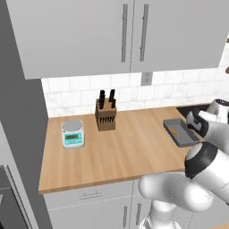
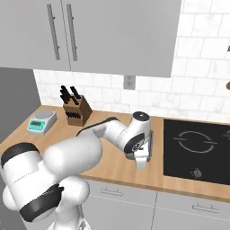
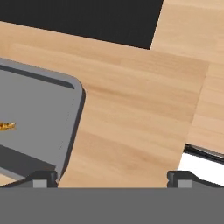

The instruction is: Take the meat container that has the shrimp and place it on the second highest rack of the freezer. Then take the vegetable container that has the cucumber and bell pepper and place it on the highest rack of the freezer.

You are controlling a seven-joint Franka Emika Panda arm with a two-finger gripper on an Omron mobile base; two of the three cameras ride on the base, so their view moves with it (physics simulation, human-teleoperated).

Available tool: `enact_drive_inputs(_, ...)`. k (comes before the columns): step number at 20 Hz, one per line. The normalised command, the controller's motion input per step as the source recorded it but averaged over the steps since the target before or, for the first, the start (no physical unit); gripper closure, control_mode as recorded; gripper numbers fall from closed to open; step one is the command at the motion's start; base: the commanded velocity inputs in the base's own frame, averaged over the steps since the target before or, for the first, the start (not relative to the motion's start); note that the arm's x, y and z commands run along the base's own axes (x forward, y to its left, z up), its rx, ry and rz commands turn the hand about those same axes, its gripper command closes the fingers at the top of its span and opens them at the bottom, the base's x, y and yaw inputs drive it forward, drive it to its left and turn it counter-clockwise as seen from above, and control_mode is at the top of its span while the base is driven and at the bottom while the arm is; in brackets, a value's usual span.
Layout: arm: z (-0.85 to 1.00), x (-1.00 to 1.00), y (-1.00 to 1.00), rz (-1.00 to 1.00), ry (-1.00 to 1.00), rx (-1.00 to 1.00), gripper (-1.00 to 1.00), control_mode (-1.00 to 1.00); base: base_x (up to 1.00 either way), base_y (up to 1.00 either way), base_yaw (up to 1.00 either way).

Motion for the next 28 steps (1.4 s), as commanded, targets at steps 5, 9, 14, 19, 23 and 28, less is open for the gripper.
enact_drive_inputs(5, -0.25, 0.36, 0.04, 0.0, 0.0, 0.0, -1.0, -1.0, 0.0, 0.0, 0.0)
enact_drive_inputs(9, -0.25, 0.29, 0.0, 0.0, 0.0, 0.0, -1.0, -1.0, 0.0, 0.0, 0.0)
enact_drive_inputs(14, -0.29, 0.24, 0.0, 0.01, 0.0, 0.0, -1.0, -1.0, 0.0, 0.0, 0.0)
enact_drive_inputs(19, -0.24, 0.19, 0.0, 0.02, 0.0, 0.0, -1.0, -1.0, 0.0, 0.0, 0.0)
enact_drive_inputs(23, -0.19, 0.17, 0.0, 0.02, 0.0, 0.0, -1.0, -1.0, 0.0, 0.0, 0.0)
enact_drive_inputs(28, -0.16, 0.16, 0.0, 0.03, 0.0, 0.0, -1.0, -1.0, 0.0, 0.0, 0.0)
